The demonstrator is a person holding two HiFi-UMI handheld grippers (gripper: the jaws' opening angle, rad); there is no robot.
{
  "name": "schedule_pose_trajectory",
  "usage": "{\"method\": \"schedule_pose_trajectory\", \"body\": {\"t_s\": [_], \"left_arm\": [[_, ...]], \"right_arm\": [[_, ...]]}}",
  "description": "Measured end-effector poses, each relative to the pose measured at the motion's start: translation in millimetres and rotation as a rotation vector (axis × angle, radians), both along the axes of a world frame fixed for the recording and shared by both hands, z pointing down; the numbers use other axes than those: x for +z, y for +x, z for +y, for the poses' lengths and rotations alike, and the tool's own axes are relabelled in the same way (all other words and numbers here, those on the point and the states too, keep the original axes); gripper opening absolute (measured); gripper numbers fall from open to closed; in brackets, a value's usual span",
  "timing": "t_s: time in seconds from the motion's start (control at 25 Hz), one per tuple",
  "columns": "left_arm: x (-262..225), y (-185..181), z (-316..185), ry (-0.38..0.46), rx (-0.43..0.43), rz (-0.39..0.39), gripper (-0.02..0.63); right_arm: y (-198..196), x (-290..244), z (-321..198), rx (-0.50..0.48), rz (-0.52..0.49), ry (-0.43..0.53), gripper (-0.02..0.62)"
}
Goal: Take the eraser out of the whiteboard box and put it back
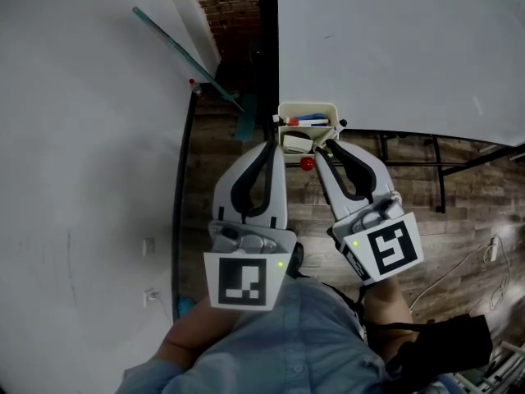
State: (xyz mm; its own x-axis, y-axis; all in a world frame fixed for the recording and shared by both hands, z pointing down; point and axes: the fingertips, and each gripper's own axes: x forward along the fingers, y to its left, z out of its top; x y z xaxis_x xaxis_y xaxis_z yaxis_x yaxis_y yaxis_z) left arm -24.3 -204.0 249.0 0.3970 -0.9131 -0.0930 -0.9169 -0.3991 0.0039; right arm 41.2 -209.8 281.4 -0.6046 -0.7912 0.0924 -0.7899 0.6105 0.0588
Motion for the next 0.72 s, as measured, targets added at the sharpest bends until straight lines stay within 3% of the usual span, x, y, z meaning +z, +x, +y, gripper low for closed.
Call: {"method": "schedule_pose_trajectory", "body": {"t_s": [0.28,0.72], "left_arm": [[15.5,-5.0,-21.2,-0.051,0.021,0.016,0.005],[28.4,-13.1,-50.9,-0.094,0.053,0.037,0.005]], "right_arm": [[-13.0,36.8,-17.5,-0.057,0.048,-0.082,0.162],[-27.7,88.0,-38.9,-0.094,0.181,-0.162,0.225]]}}
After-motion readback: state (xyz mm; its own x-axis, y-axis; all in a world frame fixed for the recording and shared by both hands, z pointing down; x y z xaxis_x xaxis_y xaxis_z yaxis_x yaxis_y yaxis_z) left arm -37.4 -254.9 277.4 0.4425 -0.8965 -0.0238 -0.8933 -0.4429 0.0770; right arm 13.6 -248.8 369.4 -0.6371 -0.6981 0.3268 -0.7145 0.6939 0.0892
